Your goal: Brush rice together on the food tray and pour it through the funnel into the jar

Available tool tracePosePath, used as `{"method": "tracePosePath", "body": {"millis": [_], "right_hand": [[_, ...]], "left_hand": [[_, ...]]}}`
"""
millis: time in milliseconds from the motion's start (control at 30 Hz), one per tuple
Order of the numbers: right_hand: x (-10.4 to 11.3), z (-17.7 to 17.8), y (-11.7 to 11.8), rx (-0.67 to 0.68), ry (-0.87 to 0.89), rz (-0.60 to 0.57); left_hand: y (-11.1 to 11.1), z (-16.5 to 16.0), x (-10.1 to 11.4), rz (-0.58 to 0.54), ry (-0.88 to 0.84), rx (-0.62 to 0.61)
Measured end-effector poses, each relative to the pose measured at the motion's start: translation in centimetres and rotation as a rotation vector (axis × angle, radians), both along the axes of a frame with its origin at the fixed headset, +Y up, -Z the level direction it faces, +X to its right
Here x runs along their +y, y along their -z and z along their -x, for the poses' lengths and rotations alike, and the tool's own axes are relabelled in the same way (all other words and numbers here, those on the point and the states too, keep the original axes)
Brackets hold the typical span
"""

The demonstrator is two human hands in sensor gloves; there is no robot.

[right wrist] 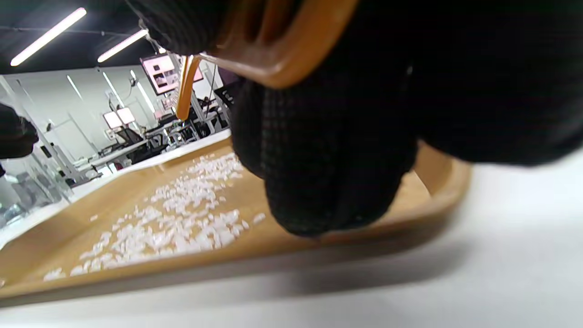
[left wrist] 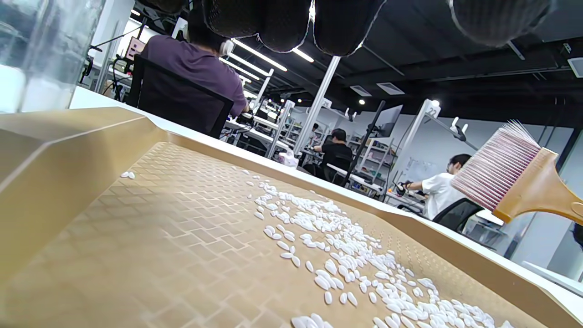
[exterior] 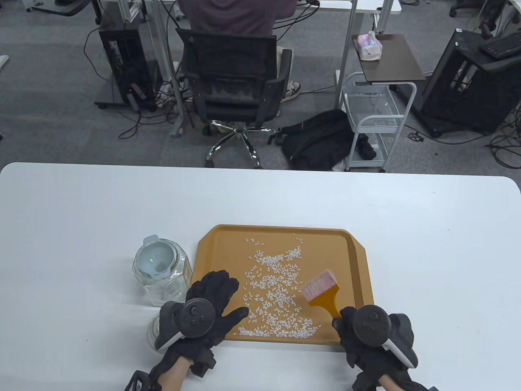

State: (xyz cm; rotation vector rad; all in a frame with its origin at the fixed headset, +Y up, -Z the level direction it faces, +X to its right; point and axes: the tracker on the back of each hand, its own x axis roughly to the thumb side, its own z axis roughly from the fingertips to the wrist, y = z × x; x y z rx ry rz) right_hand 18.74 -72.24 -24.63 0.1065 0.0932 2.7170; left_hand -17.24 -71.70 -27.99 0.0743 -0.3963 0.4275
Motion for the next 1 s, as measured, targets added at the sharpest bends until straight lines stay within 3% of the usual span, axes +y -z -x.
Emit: {"method": "tracePosePath", "body": {"millis": [167, 433, 567, 700, 867, 1000], "right_hand": [[1.4, 1.1, 1.3, -0.025, -0.147, -0.042], [3.0, 2.8, 3.3, 0.017, -0.217, -0.076], [4.7, 2.8, 4.9, -0.065, -0.368, -0.301], [5.2, 3.0, 7.5, -0.119, -0.451, -0.268], [3.8, 4.3, 11.1, -0.159, -0.511, -0.137], [2.9, 5.9, 13.3, -0.158, -0.545, -0.200]], "left_hand": [[0.0, 0.3, 0.1, 0.000, -0.015, 0.006], [-0.1, 0.4, 0.0, 0.001, -0.022, 0.008], [-0.2, 0.2, -0.1, 0.009, -0.029, -0.004], [-0.3, -0.3, -0.4, 0.022, -0.014, -0.026], [-0.2, -0.5, -0.8, 0.048, -0.007, -0.037], [-0.2, -0.5, -0.8, 0.060, -0.005, -0.040]]}}
